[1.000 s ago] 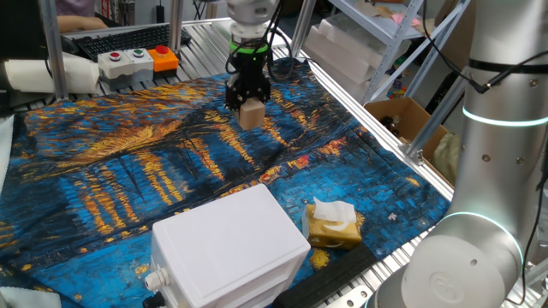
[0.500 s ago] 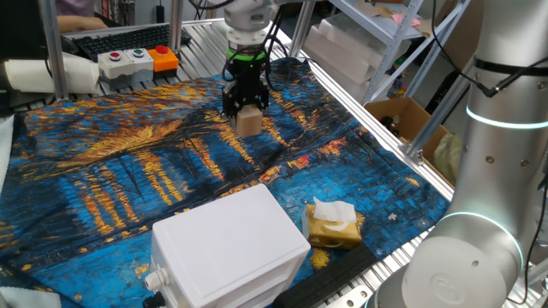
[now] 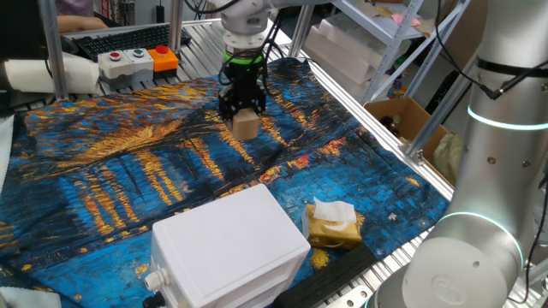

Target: Pick up the small block on the left and move it to the right

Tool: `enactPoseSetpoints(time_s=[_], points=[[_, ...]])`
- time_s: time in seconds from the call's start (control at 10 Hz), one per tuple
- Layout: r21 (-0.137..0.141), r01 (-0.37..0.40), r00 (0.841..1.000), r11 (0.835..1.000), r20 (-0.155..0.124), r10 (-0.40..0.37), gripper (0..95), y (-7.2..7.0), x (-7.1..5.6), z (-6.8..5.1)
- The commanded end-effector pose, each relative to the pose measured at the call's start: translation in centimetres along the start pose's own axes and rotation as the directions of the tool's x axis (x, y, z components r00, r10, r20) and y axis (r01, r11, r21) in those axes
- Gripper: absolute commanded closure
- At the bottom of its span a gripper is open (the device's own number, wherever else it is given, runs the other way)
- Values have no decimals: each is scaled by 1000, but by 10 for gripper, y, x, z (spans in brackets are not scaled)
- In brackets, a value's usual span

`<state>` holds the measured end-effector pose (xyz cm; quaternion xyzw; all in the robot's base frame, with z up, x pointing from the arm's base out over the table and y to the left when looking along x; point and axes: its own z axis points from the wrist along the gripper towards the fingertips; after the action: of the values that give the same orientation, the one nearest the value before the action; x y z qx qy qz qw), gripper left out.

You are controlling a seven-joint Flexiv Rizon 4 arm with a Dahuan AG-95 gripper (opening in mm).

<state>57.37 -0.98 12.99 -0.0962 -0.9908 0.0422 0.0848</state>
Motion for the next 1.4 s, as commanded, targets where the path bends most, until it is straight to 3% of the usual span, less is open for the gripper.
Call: enactPoseSetpoints(time_s=[0.1, 0.6, 0.7, 0.9, 1.4], points=[[-2, -43, 999, 999, -2, 43, 950, 14, 0, 0], [5, -135, 991, 991, -15, 135, 950, 38, -8, 4], [14, -162, 986, 987, -37, 162, 950, 44, -10, 6], [15, -186, 981, 982, -49, 187, 950, 49, -12, 8], [22, -256, 965, 966, -60, 257, 950, 70, -19, 11]])
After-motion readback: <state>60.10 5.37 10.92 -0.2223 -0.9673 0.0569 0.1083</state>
